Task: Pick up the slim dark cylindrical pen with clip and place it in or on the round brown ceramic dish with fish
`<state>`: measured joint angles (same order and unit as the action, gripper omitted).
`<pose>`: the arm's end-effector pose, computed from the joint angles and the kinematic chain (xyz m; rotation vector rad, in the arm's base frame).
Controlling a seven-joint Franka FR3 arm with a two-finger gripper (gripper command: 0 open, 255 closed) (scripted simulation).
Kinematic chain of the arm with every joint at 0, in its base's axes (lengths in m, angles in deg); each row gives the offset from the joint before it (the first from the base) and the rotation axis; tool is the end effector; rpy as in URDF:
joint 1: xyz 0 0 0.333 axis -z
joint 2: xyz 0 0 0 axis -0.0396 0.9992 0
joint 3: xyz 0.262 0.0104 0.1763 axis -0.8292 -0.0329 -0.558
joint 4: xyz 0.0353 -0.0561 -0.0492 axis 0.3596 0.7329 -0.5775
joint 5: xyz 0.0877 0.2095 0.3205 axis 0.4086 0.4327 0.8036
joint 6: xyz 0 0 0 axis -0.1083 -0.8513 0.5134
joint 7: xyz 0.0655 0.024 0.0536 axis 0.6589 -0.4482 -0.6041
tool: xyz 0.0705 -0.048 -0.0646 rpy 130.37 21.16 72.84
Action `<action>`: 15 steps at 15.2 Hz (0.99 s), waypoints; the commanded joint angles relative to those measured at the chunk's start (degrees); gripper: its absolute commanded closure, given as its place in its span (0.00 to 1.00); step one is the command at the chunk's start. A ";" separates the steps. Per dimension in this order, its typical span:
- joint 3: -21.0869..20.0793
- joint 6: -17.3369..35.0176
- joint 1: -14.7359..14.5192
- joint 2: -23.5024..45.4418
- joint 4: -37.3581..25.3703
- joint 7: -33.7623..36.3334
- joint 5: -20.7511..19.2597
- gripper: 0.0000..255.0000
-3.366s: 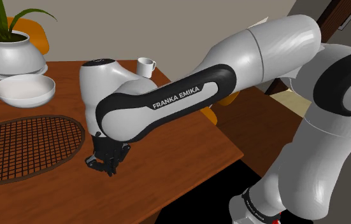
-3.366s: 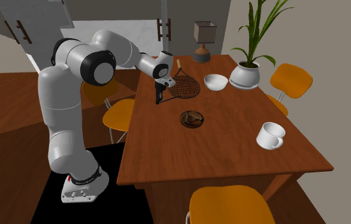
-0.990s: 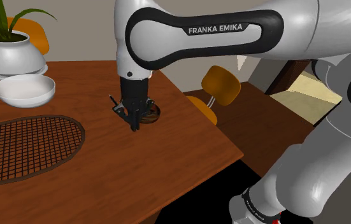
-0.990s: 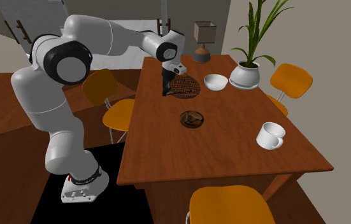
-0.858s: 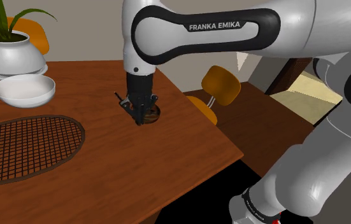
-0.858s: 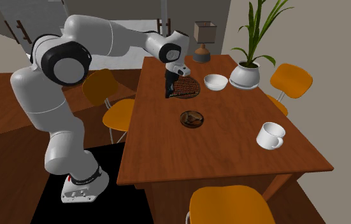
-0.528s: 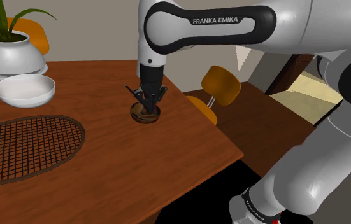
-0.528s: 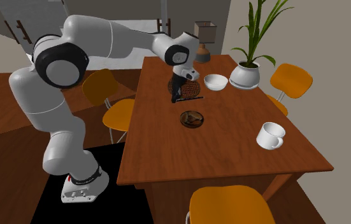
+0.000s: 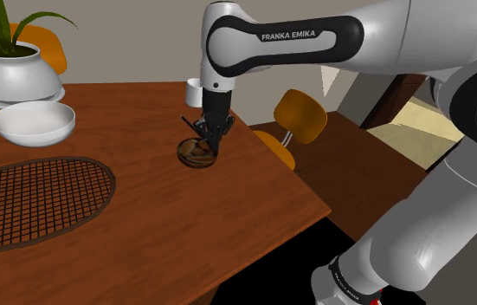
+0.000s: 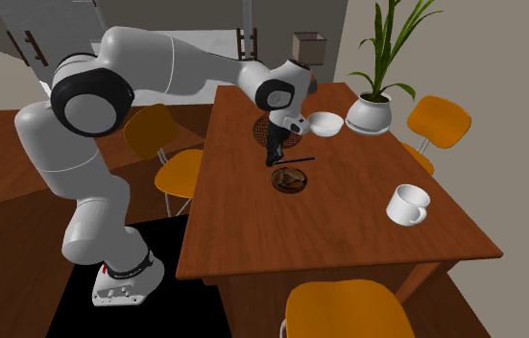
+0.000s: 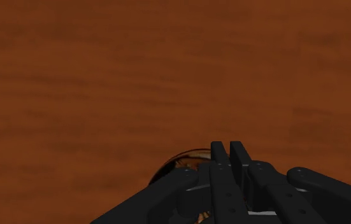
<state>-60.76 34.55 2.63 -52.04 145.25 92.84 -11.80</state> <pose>0.5305 0.1597 0.4500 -3.0865 0.0253 0.3555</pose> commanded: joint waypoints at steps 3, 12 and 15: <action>0.02 2.95 -0.03 0.85 2.11 -0.16 -0.20 1.00; 0.01 8.68 -0.19 2.95 5.81 -0.20 -0.67 1.00; 0.01 8.68 -0.19 2.96 5.81 -0.20 -0.67 1.00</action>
<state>-60.74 43.18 2.45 -49.09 151.02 92.63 -12.47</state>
